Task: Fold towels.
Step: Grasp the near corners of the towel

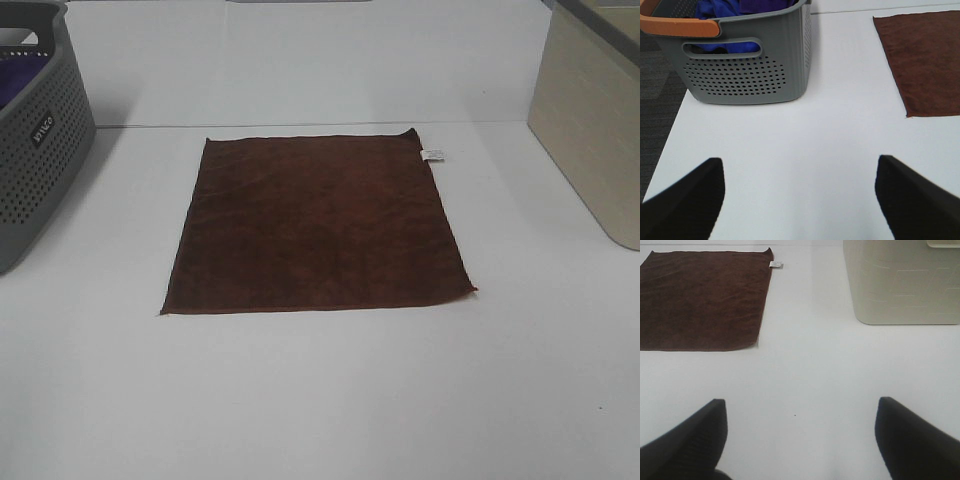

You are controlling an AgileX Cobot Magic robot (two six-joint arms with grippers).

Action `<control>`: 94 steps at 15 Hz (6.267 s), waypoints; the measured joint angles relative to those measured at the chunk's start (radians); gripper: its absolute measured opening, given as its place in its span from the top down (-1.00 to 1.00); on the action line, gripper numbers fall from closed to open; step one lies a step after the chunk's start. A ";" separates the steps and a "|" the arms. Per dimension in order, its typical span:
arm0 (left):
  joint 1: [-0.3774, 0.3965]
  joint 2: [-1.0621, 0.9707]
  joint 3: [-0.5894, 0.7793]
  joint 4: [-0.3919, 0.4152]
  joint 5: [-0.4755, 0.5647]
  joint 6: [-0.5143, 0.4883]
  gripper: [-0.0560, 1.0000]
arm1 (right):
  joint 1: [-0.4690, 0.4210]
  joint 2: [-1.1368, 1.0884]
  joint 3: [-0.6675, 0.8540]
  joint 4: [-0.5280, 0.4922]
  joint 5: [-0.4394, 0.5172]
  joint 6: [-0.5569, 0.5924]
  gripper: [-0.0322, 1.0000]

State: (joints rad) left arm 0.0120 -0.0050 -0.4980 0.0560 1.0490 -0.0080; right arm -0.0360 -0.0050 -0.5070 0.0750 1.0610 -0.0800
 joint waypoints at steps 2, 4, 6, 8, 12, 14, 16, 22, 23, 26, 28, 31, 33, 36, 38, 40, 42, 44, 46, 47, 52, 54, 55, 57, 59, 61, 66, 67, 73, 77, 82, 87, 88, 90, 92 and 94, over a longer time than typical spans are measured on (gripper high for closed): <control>0.000 0.000 0.000 0.000 0.000 0.000 -0.56 | 0.000 0.000 0.000 0.000 0.000 0.000 -0.58; 0.000 0.000 0.000 0.000 0.000 0.000 -0.56 | 0.000 0.000 0.000 0.000 0.000 0.000 -0.58; 0.000 0.000 0.000 0.000 0.000 0.000 -0.56 | 0.000 0.000 0.000 0.000 0.000 0.000 -0.58; 0.000 0.000 0.000 0.000 0.000 0.000 -0.56 | 0.000 0.000 0.000 0.000 0.000 0.000 -0.58; 0.000 0.000 0.000 0.000 0.000 0.000 -0.56 | 0.000 0.000 0.000 0.000 0.000 0.000 -0.58; 0.000 0.000 0.000 0.000 0.000 0.000 -0.56 | 0.000 0.000 0.000 0.000 0.000 0.000 -0.58; 0.000 0.000 0.000 0.000 0.000 0.000 -0.56 | 0.000 0.000 0.000 0.000 0.000 0.000 -0.58; 0.000 0.000 0.000 0.000 0.000 0.000 -0.56 | 0.000 0.000 0.000 0.000 0.000 0.000 -0.58; 0.000 0.000 0.000 0.000 0.000 0.000 -0.56 | 0.000 0.000 0.000 0.000 0.000 0.000 -0.58; 0.000 0.000 0.000 0.000 0.000 0.000 -0.56 | 0.000 0.000 0.000 0.000 0.000 0.000 -0.58; 0.000 0.000 0.000 0.000 0.000 0.000 -0.56 | 0.000 0.000 0.000 0.000 0.000 0.000 -0.58; 0.000 0.000 0.000 0.000 0.000 0.000 -0.56 | 0.000 0.000 0.000 0.000 0.000 0.000 -0.58; 0.000 0.000 0.000 0.000 0.000 0.000 -0.56 | 0.000 0.000 0.000 0.000 0.000 0.000 -0.58; 0.000 0.000 0.000 0.000 0.000 0.000 -0.56 | 0.000 0.000 0.000 0.000 0.000 0.000 -0.58; 0.000 0.000 0.000 0.000 0.000 0.000 -0.56 | 0.000 0.000 0.000 0.000 0.000 0.000 -0.58; 0.000 0.000 0.000 0.000 0.000 0.000 -0.56 | 0.000 0.000 0.000 0.000 0.000 0.000 -0.58; 0.000 0.000 0.000 0.000 0.000 0.000 -0.56 | 0.000 0.000 0.000 0.000 0.000 0.000 -0.58; 0.000 0.000 0.000 0.000 0.000 0.000 -0.56 | 0.000 0.000 0.000 0.000 0.000 0.000 -0.58; 0.000 0.000 0.000 0.000 0.000 0.000 -0.56 | 0.000 0.000 0.000 0.000 0.000 0.000 -0.58; 0.000 0.000 0.000 0.000 0.000 0.000 -0.56 | 0.000 0.000 0.000 0.000 0.000 0.000 -0.58; 0.000 0.000 0.000 0.000 0.000 0.000 -0.56 | 0.000 0.000 0.000 0.000 0.000 0.000 -0.55; 0.000 0.000 0.000 0.000 -0.001 0.000 -0.56 | 0.000 0.000 0.000 0.000 0.000 0.000 -0.55; 0.000 0.012 -0.005 -0.001 -0.006 -0.002 -0.55 | 0.000 0.005 0.000 0.000 -0.002 0.000 -0.55; 0.000 0.079 -0.020 -0.046 -0.130 -0.008 -0.52 | 0.016 0.091 -0.009 0.000 -0.031 0.001 -0.47; 0.000 0.160 -0.020 -0.122 -0.243 -0.008 -0.52 | 0.048 0.182 -0.044 0.004 -0.110 0.005 -0.42; 0.000 0.251 -0.022 -0.183 -0.320 -0.008 -0.52 | 0.080 0.279 -0.081 0.007 -0.157 0.005 -0.42; 0.000 0.668 -0.038 -0.433 -0.457 0.135 -0.51 | 0.092 0.685 -0.235 0.044 -0.175 0.005 -0.42; 0.000 0.766 -0.060 -0.487 -0.464 0.190 -0.51 | 0.092 0.761 -0.266 0.056 -0.176 0.003 -0.42; -0.005 1.246 -0.217 -0.641 -0.472 0.322 -0.51 | 0.092 1.206 -0.393 0.221 -0.188 -0.087 -0.42; -0.071 1.475 -0.299 -0.699 -0.474 0.327 -0.51 | 0.092 1.453 -0.442 0.349 -0.240 -0.167 -0.39; -0.081 1.722 -0.321 -0.850 -0.536 0.349 -0.51 | 0.092 1.711 -0.525 0.464 -0.255 -0.266 -0.35; -0.079 1.865 -0.374 -1.071 -0.490 0.599 -0.51 | -0.016 1.888 -0.550 0.713 -0.203 -0.495 -0.35; -0.078 1.896 -0.394 -1.118 -0.467 0.655 -0.51 | -0.039 1.922 -0.552 0.739 -0.197 -0.531 -0.36; -0.078 1.951 -0.436 -1.154 -0.452 0.700 -0.51 | -0.049 1.973 -0.552 0.763 -0.200 -0.561 -0.40; -0.078 2.008 -0.479 -1.178 -0.443 0.707 -0.52 | -0.049 2.010 -0.557 0.792 -0.208 -0.581 -0.41; -0.081 2.063 -0.534 -1.222 -0.407 0.710 -0.57 | -0.049 2.052 -0.585 0.803 -0.209 -0.593 -0.41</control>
State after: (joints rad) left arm -0.0690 2.0580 -1.0320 -1.1660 0.6420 0.7020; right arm -0.0850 2.0470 -1.0920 0.8780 0.8520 -0.6730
